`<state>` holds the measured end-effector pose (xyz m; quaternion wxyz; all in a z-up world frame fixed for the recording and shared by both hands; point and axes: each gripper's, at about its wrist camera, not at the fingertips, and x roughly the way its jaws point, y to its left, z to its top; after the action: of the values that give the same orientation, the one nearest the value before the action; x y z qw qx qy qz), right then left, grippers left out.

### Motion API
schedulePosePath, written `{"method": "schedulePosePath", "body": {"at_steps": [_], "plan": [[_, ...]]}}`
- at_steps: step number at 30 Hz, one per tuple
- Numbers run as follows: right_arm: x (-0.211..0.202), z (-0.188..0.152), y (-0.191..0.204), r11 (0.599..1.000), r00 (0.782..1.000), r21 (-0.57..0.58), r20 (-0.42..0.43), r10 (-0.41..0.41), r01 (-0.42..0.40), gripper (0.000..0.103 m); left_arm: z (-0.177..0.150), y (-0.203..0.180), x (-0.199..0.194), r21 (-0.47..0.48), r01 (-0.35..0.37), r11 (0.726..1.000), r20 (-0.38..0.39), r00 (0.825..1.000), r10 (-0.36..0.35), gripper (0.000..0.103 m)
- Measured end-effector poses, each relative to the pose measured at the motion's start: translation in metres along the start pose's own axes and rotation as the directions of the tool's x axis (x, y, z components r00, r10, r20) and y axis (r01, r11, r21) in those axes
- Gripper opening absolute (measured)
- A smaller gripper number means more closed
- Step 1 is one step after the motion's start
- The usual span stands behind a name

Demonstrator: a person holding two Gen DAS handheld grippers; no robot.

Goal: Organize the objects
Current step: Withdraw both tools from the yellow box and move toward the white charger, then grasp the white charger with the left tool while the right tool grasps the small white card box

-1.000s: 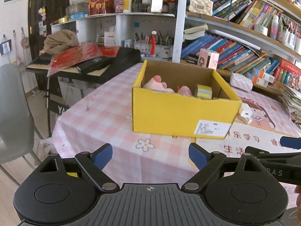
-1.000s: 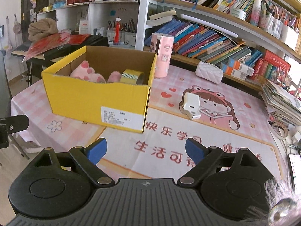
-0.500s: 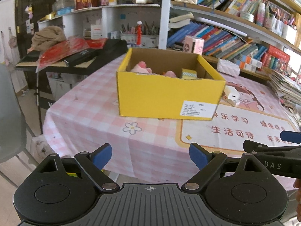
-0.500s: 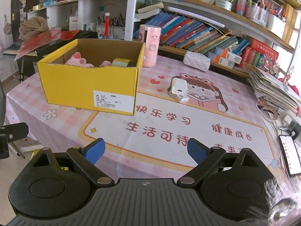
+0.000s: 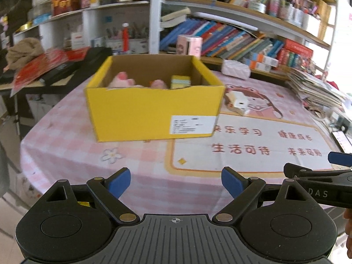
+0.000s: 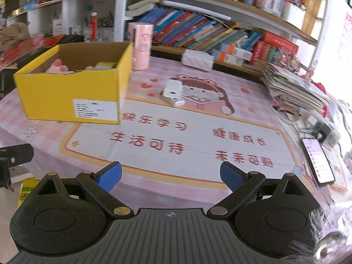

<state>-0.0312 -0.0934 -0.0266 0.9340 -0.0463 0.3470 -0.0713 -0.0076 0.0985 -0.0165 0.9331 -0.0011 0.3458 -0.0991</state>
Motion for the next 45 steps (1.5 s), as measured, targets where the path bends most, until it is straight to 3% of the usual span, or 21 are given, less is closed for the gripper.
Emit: {"method": "schedulePosePath", "body": {"at_steps": [16, 45], "plan": [[0.019, 0.004, -0.055, 0.992, 0.995, 0.079, -0.040, -0.096, 0.099, 0.097, 0.022, -0.054, 0.034, 0.078, 0.093, 0.993, -0.019, 0.996, -0.092, 0.092], [0.114, 0.075, -0.106, 1.000, 0.998, -0.003, -0.054, 0.021, -0.021, 0.097, 0.077, -0.105, 0.107, 0.017, 0.014, 1.000, -0.020, 1.000, -0.014, 0.096]]}}
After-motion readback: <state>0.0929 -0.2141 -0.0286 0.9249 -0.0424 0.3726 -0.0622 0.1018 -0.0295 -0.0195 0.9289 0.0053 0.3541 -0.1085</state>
